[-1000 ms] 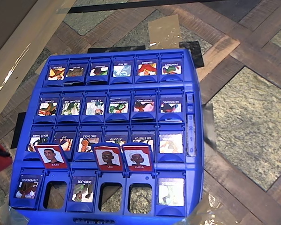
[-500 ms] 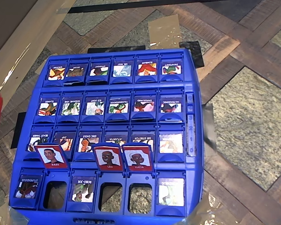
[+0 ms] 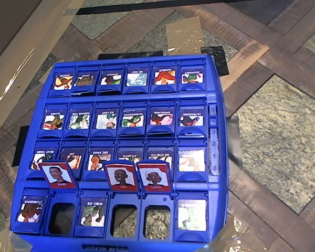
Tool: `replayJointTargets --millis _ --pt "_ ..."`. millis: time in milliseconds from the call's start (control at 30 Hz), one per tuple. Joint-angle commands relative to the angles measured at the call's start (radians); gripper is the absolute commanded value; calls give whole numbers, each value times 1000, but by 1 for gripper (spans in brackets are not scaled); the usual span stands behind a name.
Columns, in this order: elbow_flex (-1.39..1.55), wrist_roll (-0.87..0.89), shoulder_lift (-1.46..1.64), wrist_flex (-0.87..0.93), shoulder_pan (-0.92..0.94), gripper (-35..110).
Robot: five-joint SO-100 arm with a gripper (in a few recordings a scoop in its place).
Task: Flip A0.
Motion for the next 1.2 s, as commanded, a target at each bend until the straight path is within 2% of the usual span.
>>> replayJointTargets --millis 0,300,867,967,1167 --pt "25 -5 66 -91 17 0" --pt "110 5 213 -291 66 0" --pt "456 69 492 -776 97 0" --pt "514 104 531 -951 109 0" --pt "638 209 538 -1431 107 0"
